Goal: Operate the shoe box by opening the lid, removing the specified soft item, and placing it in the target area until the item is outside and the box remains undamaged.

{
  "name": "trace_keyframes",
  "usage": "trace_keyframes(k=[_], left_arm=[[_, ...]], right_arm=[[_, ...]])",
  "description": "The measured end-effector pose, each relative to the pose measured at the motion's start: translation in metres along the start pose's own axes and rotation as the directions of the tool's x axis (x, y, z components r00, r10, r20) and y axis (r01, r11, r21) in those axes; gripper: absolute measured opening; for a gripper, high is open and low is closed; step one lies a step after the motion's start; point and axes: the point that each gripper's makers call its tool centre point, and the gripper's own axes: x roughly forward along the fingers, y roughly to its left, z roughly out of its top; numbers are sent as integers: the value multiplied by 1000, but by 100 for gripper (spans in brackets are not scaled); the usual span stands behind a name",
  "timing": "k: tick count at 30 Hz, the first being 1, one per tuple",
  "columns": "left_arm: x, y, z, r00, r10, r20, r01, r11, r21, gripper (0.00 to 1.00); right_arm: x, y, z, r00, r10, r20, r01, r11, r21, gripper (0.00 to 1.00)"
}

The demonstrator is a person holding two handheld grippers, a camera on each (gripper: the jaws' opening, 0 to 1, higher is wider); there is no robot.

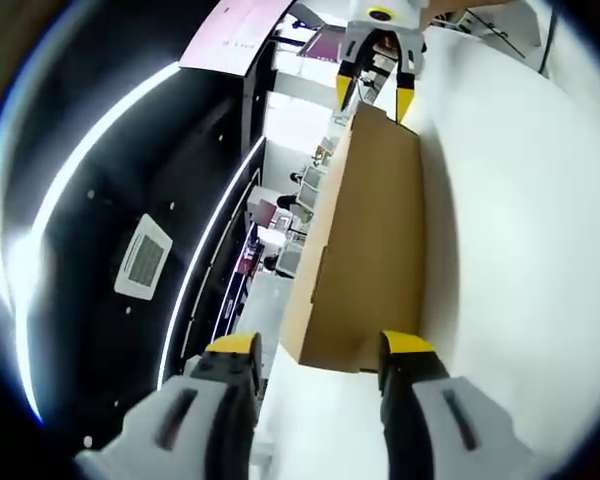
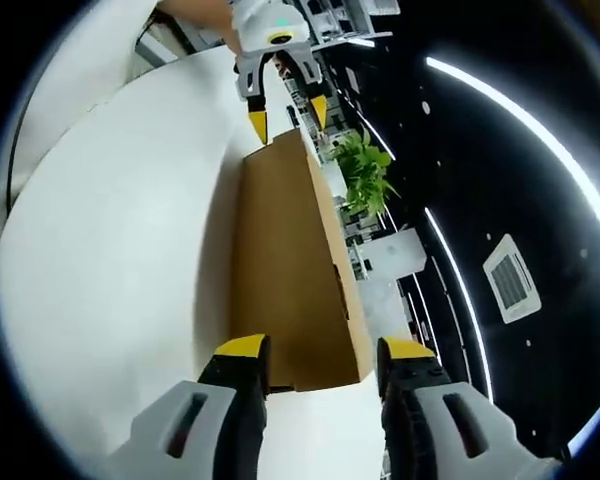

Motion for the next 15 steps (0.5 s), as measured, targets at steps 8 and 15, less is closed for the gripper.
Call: trace_keyframes(k=[8, 15], left_arm=[[1, 0, -3, 1000, 9, -8, -9, 1000, 0, 45], [3, 0, -4, 999, 23, -29, -21, 998, 51, 43]], right_arm=[[-1, 0, -5, 1000, -4, -18, 3, 1000, -14, 43], [0, 0, -4, 999, -7, -32, 6, 999, -49, 40]])
